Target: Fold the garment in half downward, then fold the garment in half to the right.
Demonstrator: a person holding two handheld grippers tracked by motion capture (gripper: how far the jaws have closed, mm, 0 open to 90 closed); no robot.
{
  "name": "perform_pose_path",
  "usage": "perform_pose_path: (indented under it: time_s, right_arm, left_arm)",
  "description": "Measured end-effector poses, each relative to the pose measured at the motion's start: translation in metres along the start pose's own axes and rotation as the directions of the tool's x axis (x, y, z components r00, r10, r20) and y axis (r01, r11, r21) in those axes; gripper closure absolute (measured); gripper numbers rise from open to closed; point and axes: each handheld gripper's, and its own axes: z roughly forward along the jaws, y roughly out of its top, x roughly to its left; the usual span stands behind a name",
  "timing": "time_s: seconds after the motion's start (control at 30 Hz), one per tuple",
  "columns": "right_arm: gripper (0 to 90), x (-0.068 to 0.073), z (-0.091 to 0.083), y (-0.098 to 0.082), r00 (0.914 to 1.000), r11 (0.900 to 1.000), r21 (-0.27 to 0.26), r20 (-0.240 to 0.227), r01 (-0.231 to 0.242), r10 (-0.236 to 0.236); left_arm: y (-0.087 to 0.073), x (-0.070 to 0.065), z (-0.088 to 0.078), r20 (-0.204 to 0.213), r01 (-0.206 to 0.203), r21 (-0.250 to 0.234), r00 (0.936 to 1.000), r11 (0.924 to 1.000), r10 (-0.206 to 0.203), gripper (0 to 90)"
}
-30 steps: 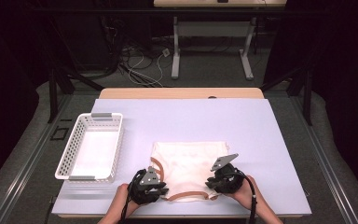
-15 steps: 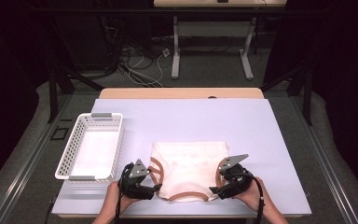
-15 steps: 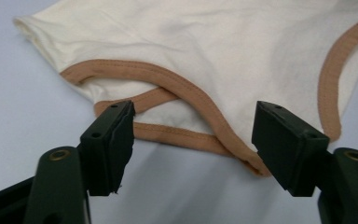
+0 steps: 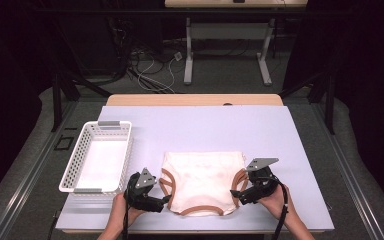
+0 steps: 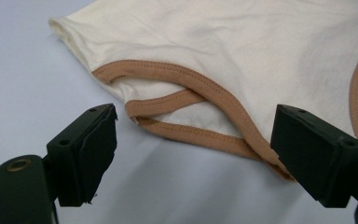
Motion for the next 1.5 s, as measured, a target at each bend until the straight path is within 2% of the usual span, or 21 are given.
perform_pose_path:
  time_s: [0.27,0.37,0.5,0.57,0.7,0.73,0.77,1.0,1.1,1.13,1.27,1.37,1.47,1.5]
  right_arm:
    - [0.0,-0.011,0.001,-0.001,0.9998,0.999,-0.026,0.005,-0.019,0.019]
    - [0.0,-0.013,0.0,0.0,0.9993,0.998,-0.05,0.024,-0.027,0.028]
    - [0.0,-0.018,-0.003,0.002,0.9974,0.994,-0.084,0.03,-0.063,0.066]
    - [0.0,-0.021,-0.003,0.002,0.9972,0.993,-0.095,0.029,-0.066,0.069]
    - [0.0,-0.025,-0.001,0.003,0.9956,0.994,-0.077,0.039,-0.082,0.085]
    - [0.0,-0.025,0.001,0.003,0.9952,0.991,-0.104,0.034,-0.088,0.092]
    - [0.0,-0.027,0.001,0.004,0.9953,0.992,-0.088,0.036,-0.086,0.09]
    - [1.4,-0.035,0.009,0.01,0.9927,0.992,-0.076,0.051,-0.106,0.11]
    - [4.1,-0.041,0.011,0.012,0.9919,0.992,-0.073,0.062,-0.106,0.111]
    - [5.5,-0.042,0.011,0.012,0.9898,0.99,-0.076,0.064,-0.122,0.127]
    - [15.4,-0.05,0.013,0.014,0.9845,0.986,-0.075,0.083,-0.148,0.155]
    - [19.6,-0.056,0.017,0.015,0.9759,0.979,-0.069,0.09,-0.193,0.199]
    - [26.7,-0.059,0.021,0.016,0.9695,0.977,-0.065,0.123,-0.205,0.212]
    - [28.9,-0.06,0.022,0.017,0.9678,0.976,-0.068,0.135,-0.205,0.213]
  left_arm:
    - [-0.001,0.002,0.0,-0.01,0.008,-0.008,0.9999,0.9999,-0.008,14.4]
    - [-0.001,0.003,0.0,-0.028,0.009,-0.016,0.9996,0.9998,-0.009,14.2]
    - [-0.001,0.003,0.001,-0.043,0.01,-0.016,0.999,0.9998,-0.01,14.0]
    - [-0.001,0.003,0.001,-0.043,0.012,-0.013,0.999,0.9998,-0.013,13.8]
    - [-0.001,0.003,0.003,-0.048,0.017,-0.021,0.9987,0.9996,-0.018,13.7]
    - [-0.001,0.004,0.003,-0.05,0.018,-0.02,0.9986,0.9996,-0.019,13.7]
    - [-0.001,0.004,0.004,-0.05,0.019,-0.024,0.9985,0.9995,-0.021,13.8]
    - [-0.001,0.006,0.01,-0.065,0.045,-0.037,0.9967,0.9983,-0.048,14.8]
    - [0.0,0.007,0.012,-0.073,0.05,-0.031,0.996,0.9983,-0.052,15.4]
    - [-0.001,0.007,0.012,-0.074,0.053,-0.026,0.9957,0.9983,-0.054,15.7]
    - [-0.001,0.009,0.015,-0.11,0.036,0.024,0.9933,0.9991,-0.033,17.1]
    - [-0.001,0.011,0.015,-0.109,0.056,0.012,0.9926,0.9984,-0.054,18.6]
    - [0.0,0.01,0.013,-0.108,0.077,-0.022,0.991,0.9968,-0.079,22.0]
    - [0.001,0.01,0.013,-0.103,0.073,-0.016,0.9919,0.9972,-0.074,23.2]
